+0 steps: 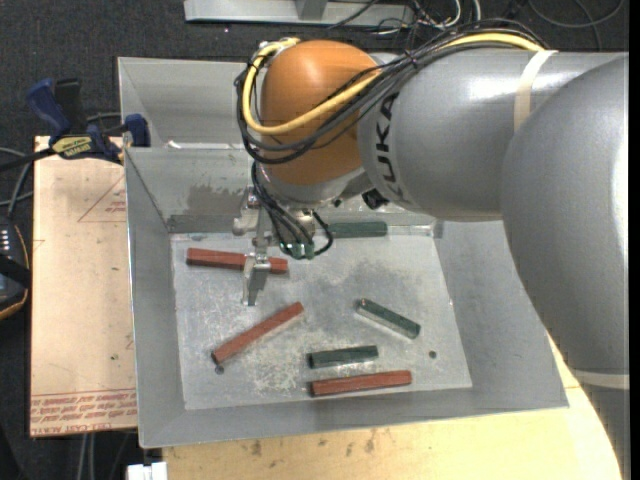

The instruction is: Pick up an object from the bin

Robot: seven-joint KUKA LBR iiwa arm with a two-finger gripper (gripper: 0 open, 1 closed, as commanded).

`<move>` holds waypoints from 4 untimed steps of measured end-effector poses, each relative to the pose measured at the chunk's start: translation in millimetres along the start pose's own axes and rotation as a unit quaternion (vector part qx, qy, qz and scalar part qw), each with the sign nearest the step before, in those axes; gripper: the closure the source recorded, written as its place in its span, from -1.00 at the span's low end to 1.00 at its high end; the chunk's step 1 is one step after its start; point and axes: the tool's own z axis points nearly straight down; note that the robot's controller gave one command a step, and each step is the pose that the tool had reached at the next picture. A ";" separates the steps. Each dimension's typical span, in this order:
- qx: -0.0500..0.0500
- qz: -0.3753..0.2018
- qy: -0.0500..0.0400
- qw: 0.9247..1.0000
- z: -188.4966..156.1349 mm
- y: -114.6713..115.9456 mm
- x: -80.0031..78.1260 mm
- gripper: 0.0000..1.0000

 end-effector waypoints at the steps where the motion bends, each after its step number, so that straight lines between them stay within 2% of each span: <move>1: -0.001 0.001 -0.004 1.000 -4.7 -0.8 -1.9 -1.00; 2: -0.003 0.119 -0.006 0.993 109.0 -5.1 -14.6 1.00; 3: -0.003 0.119 -0.006 0.993 109.0 -5.1 -14.6 1.00; 4: -0.001 0.114 -0.004 0.993 81.4 -3.0 -14.6 1.00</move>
Offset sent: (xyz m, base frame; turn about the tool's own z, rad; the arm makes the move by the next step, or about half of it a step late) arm 0.0114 -0.0062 -0.1129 0.2387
